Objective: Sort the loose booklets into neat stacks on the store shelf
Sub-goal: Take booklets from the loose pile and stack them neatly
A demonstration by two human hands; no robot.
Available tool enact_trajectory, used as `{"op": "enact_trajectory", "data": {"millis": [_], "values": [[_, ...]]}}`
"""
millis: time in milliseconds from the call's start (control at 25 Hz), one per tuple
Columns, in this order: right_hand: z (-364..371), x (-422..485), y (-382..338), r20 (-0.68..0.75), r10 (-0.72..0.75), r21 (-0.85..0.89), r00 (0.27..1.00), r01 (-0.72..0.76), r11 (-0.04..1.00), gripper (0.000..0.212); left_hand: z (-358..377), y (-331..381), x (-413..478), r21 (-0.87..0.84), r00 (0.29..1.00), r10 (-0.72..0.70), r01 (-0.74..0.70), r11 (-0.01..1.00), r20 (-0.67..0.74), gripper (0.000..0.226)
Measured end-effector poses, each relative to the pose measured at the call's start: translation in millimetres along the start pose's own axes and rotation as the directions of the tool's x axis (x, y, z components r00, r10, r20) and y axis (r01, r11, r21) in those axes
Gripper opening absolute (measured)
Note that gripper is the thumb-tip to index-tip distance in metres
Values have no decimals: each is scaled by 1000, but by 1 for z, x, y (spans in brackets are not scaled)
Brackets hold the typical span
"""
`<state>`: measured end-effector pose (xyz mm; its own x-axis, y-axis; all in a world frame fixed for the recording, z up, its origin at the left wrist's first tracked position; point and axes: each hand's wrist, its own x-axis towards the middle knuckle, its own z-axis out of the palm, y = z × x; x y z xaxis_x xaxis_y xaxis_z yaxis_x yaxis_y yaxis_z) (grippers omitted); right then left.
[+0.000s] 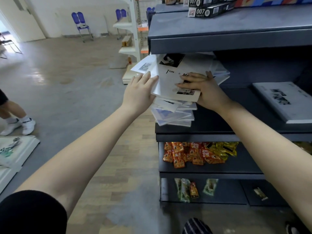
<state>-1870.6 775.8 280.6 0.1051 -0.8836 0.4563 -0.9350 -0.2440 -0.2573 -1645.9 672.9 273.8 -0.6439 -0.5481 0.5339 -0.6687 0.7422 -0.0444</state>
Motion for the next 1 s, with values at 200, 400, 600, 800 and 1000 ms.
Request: {"op": "enact_trajectory", "data": {"millis": [200,400,600,800,1000], "values": [[-3,-10,3,-25,27,79,999,-25,997,55,2,11,6,19,994,21,-19,1000,-110,55],[-4,-11,14,-44,4,117,999,1,993,53,1,11,13,-23,976,29,-35,999,-218,36],[-3,-22,35,-126,-1,138,992,19,990,51,-6,31,22,-32,996,-85,85,996,15,44],[-4,-39,40,-167,-57,122,984,78,989,57,-22,56,26,181,990,-86,65,981,111,40],[-6,-37,34,-175,-47,11,983,50,999,52,-21,69,29,212,996,-11,-7,977,84,49]]}}
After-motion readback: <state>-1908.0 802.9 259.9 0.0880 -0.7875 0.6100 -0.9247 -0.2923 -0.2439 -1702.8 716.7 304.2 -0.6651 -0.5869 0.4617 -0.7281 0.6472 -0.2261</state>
